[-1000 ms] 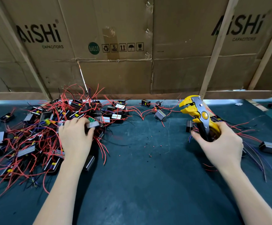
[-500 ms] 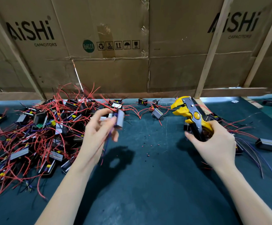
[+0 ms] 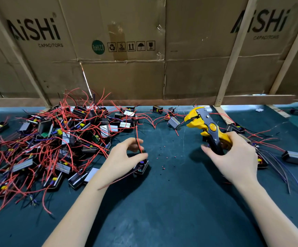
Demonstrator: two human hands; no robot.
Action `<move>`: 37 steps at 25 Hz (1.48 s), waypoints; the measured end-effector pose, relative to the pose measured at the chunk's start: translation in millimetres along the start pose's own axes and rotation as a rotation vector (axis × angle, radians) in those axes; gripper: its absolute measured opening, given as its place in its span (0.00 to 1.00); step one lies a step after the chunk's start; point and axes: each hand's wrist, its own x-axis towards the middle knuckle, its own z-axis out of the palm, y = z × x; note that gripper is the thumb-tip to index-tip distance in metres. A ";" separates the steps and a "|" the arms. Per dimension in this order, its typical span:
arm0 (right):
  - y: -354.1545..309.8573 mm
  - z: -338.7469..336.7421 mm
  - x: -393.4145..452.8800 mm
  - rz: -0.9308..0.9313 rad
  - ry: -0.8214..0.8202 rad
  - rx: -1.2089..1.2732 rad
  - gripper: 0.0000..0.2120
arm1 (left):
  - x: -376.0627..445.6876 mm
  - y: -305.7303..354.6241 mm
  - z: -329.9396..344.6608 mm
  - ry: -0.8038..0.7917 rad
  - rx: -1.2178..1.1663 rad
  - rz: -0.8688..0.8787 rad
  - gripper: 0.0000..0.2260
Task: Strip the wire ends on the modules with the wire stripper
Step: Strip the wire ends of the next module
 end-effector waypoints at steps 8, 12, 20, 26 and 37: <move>-1.8 4.9 -4.3 -0.101 -0.027 -0.093 0.21 | -3.5 15.0 23.0 0.054 -0.536 0.071 0.04; -6.7 9.8 -8.9 -0.179 -0.046 -0.172 0.22 | -6.1 19.5 30.1 -0.048 -0.559 0.134 0.04; -14.9 19.5 -18.2 -0.280 -0.091 -0.181 0.24 | -5.9 18.4 35.9 -0.010 -0.582 0.126 0.06; -13.7 18.1 -17.3 -0.284 -0.115 -0.162 0.24 | -4.0 18.8 35.1 0.051 -0.545 0.129 0.07; -18.5 17.9 -20.5 -0.373 -0.079 -0.192 0.24 | -2.4 12.8 36.9 0.098 -0.424 0.126 0.03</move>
